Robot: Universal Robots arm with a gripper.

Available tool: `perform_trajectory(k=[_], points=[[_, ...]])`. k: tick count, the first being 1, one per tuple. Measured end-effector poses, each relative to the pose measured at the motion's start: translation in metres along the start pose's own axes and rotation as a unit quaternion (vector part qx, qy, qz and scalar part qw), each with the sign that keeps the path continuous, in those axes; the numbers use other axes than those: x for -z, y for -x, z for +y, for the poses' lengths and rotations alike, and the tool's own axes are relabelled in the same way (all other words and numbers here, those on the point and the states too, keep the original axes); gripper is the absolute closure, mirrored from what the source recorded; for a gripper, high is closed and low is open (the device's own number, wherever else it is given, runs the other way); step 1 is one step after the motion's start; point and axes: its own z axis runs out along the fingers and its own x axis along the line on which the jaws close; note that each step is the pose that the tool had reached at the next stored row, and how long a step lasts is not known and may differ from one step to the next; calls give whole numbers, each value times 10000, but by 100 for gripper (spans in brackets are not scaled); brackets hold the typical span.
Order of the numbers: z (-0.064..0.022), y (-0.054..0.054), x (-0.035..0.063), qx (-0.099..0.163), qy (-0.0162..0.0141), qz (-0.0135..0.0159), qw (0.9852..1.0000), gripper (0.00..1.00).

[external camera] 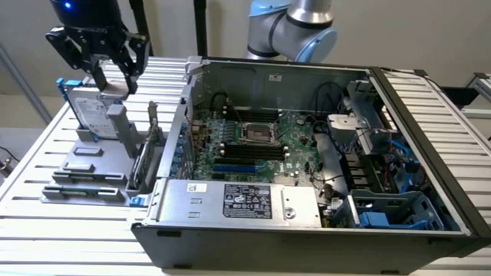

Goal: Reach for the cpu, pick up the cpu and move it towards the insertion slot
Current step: 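Pick up the cpu and move it towards the insertion slot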

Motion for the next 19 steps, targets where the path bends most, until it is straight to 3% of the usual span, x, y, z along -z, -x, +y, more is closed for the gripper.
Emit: perform_trajectory(k=[19], points=[[35,866,27,1,36,2,10000,45]])
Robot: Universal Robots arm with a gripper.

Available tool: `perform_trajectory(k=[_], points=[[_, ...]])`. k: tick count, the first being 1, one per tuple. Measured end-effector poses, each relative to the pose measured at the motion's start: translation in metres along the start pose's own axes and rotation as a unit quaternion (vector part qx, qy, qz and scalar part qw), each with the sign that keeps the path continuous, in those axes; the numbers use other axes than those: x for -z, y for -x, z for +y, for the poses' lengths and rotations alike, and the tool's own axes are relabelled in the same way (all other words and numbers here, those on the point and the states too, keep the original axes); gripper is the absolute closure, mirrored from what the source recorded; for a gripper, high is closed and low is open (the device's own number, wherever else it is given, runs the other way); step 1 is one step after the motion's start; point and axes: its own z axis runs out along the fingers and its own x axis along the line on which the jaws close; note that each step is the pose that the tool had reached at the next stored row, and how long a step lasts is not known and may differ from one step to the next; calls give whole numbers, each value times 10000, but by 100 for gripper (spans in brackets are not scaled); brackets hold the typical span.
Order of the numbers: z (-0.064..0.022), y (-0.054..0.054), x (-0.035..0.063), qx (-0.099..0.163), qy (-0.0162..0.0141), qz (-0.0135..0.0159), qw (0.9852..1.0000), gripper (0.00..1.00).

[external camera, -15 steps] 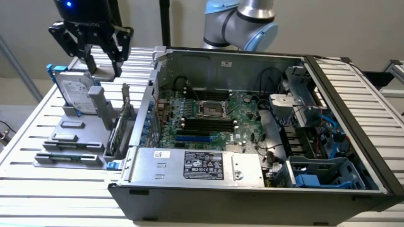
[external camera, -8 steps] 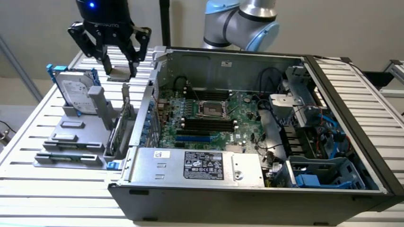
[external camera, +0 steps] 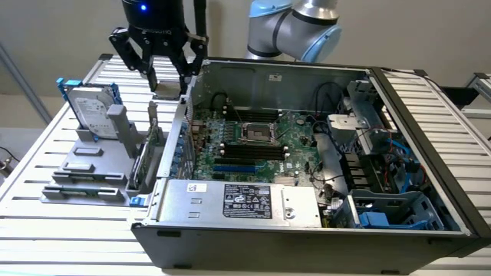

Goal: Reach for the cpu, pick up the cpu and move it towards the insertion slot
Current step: 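Pick up the cpu and move it towards the insertion slot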

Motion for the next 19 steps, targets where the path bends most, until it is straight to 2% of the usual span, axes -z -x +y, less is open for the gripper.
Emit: perform_trajectory(k=[10,19], points=[[18,453,14,1,10,2,10000,45],[39,850,98,7,10,13,10000,45]])
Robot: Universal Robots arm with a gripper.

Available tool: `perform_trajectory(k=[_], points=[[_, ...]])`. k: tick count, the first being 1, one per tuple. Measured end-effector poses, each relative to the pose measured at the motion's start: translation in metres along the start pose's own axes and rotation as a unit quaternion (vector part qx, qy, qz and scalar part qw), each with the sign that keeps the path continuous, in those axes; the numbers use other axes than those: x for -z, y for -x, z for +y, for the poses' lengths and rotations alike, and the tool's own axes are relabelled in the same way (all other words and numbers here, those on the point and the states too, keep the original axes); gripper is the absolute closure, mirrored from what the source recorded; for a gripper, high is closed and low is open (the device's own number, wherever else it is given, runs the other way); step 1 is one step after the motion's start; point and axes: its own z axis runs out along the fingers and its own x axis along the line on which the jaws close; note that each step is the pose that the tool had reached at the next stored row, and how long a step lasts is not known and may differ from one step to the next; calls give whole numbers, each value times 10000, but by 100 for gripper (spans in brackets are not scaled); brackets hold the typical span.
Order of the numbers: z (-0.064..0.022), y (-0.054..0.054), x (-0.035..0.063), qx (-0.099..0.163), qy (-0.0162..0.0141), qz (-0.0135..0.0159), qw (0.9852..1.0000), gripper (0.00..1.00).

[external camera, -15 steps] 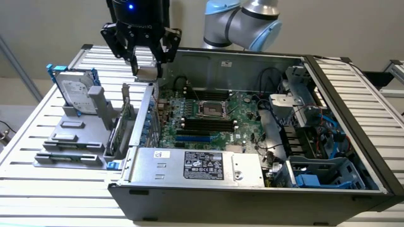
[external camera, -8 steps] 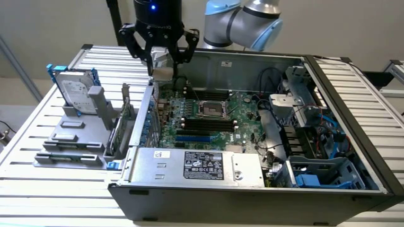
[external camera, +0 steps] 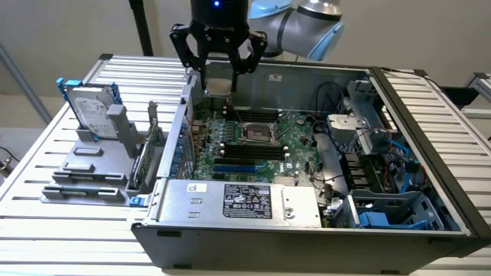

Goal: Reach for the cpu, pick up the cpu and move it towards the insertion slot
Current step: 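Pick up the cpu and move it towards the insertion slot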

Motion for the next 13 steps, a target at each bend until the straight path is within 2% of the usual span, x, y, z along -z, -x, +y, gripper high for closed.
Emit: perform_trajectory(k=[4,9,13], points=[[18,168,-5,4,1,1,10000,45],[66,397,-67,5,1,3,10000,45],[151,534,-137,4,1,3,10000,45]])
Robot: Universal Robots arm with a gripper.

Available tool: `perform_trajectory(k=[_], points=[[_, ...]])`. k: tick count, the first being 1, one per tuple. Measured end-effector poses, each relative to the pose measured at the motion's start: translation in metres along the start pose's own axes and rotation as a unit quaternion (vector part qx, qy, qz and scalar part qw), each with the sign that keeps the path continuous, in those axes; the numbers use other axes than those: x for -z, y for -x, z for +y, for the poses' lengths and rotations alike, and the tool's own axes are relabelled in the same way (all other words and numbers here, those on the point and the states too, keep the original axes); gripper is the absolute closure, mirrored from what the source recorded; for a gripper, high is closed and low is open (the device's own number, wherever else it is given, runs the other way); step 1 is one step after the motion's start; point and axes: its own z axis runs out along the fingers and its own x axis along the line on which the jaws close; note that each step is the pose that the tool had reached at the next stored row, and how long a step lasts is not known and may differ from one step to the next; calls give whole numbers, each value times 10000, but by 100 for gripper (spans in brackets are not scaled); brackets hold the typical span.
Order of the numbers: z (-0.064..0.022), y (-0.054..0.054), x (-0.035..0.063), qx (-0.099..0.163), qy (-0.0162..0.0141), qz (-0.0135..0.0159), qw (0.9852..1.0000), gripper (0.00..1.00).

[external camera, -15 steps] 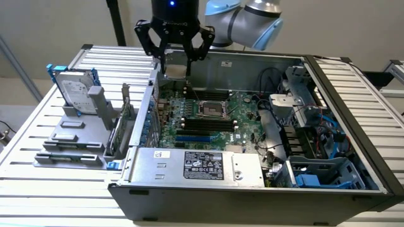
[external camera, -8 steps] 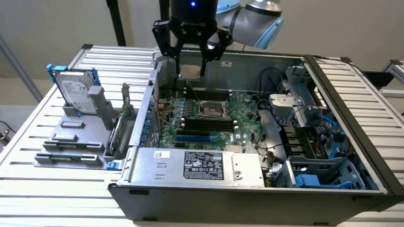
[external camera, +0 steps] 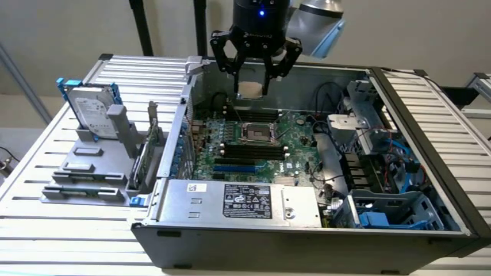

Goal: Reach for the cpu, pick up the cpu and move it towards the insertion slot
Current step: 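Pick up the cpu and move it towards the insertion slot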

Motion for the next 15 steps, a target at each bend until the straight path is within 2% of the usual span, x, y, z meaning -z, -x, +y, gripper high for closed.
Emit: perform_trajectory(k=[5,10,15], points=[[179,84,-88,0,-1,0,10000,45],[377,140,-122,0,-1,0,10000,45],[479,220,-136,1,-1,0,10000,45]])
